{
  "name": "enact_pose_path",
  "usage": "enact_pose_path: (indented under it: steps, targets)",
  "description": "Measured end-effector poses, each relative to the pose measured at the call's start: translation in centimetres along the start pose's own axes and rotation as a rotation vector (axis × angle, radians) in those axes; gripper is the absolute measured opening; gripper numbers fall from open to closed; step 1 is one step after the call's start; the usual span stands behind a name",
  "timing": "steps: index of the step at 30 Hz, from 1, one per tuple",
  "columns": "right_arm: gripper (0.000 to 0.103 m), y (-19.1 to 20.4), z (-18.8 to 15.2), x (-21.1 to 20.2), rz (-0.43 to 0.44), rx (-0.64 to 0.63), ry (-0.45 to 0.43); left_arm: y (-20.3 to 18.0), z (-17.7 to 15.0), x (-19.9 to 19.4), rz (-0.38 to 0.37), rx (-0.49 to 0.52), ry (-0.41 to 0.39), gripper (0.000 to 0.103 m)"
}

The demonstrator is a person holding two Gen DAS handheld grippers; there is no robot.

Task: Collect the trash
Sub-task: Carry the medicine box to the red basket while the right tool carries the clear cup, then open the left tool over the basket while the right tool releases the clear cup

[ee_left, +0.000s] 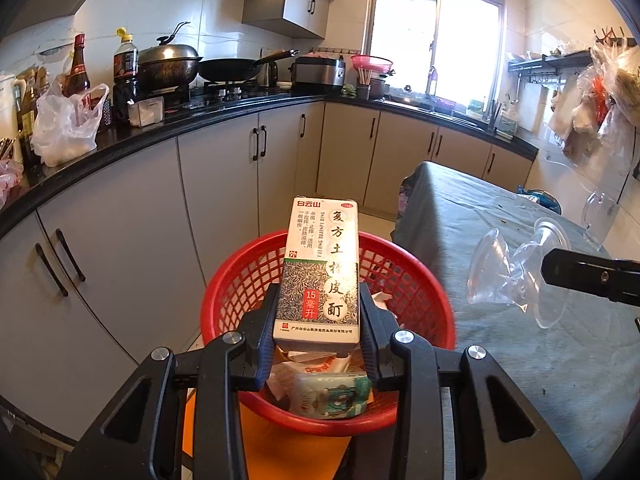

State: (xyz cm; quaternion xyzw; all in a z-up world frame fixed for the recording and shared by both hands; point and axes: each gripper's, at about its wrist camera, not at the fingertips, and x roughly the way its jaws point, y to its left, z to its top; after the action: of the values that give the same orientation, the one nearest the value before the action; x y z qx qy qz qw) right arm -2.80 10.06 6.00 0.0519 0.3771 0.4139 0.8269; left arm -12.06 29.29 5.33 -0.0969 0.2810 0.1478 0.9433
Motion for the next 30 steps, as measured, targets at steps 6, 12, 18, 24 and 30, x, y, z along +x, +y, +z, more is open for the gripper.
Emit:
enact_pose_path:
  steps: [6, 12, 18, 24, 30]
  targets:
    - [0.006, 0.7, 0.7, 1.7, 0.016, -0.009, 0.016, 1.2, -0.2, 0.7, 0.014, -0.012, 0.015, 0.034]
    - [0.006, 0.8, 1.3, 3.9, 0.032, 0.002, 0.045, 1.9, -0.4, 1.4, 0.023, -0.02, 0.029, 0.034]
    - [0.006, 0.5, 1.7, 5.9, 0.033, 0.014, 0.072, 2.5, -0.5, 2.2, 0.028, -0.026, 0.043, 0.034]
    - [0.006, 0.1, 2.0, 7.8, 0.03, 0.035, 0.097, 2.8, -0.4, 2.7, 0.028, -0.028, 0.051, 0.034]
    - [0.006, 0.0, 2.5, 9.0, 0.026, 0.051, 0.108, 3.2, -0.5, 3.3, 0.028, -0.033, 0.061, 0.035]
